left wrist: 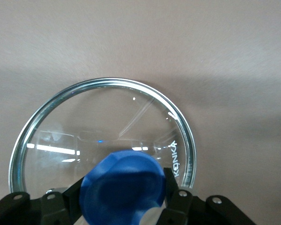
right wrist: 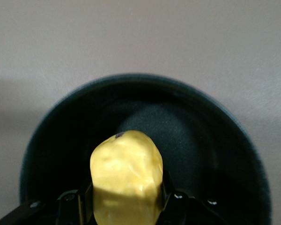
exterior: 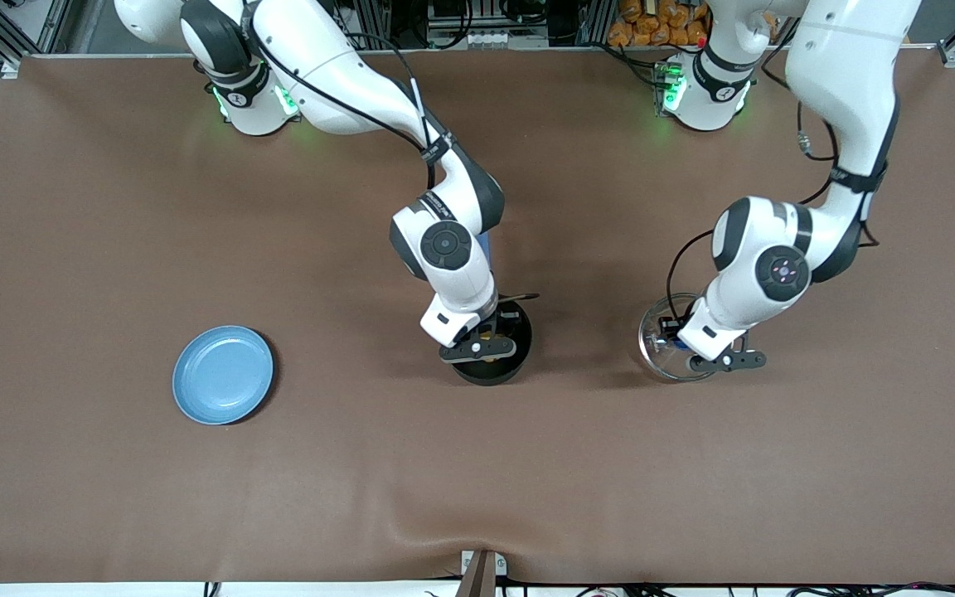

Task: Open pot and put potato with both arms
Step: 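Set the lid beside the pot while the right gripper holds the potato above it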

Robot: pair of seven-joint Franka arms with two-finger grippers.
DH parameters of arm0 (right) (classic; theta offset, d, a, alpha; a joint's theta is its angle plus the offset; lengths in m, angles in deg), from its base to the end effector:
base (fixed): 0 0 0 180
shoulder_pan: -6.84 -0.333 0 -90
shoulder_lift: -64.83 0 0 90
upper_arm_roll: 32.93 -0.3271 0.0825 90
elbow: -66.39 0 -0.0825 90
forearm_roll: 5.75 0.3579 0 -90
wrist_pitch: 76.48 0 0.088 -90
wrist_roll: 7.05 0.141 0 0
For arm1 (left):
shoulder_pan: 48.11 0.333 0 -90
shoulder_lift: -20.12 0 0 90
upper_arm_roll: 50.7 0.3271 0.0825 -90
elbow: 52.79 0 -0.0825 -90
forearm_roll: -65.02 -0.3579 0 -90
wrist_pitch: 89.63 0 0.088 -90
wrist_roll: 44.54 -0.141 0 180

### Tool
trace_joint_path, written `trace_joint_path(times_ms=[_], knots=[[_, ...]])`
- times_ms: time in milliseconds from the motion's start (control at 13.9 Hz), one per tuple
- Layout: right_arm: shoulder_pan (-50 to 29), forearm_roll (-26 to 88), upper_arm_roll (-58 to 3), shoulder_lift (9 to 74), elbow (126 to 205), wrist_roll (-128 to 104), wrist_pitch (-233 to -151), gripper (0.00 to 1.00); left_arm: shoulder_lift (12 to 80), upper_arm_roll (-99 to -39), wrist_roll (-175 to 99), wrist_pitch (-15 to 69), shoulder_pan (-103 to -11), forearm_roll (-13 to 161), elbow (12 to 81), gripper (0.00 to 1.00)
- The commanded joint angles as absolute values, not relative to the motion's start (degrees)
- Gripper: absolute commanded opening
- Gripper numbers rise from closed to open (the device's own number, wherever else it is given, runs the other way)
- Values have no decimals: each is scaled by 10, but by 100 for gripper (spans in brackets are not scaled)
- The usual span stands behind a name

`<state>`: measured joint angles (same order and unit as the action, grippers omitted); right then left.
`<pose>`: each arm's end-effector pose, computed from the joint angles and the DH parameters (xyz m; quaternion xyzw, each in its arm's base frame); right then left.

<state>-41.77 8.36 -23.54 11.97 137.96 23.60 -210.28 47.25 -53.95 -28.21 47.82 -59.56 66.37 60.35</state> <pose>0.5634 0.5156 0.2113 -0.9949 -0.0349 -0.0529 0.0781 0.5763 -0.1511 0.2193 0.9992 0.0259 -0.0290 0.0135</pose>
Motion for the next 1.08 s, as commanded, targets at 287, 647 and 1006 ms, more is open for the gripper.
trace_joint_path(times_ms=[287, 647, 1006], knots=[[-432, 75, -228, 85, 1359, 256, -2129, 0, 470, -541, -321, 479, -587, 670, 602, 100], [-433, 72, -226, 88, 1359, 256, -2126, 89, 321, -536, -317, 337, -586, 669, 566, 100], [-427, 66, -222, 113, 1359, 251, -2121, 100, 179, -536, -313, 179, -570, 668, 500, 100]])
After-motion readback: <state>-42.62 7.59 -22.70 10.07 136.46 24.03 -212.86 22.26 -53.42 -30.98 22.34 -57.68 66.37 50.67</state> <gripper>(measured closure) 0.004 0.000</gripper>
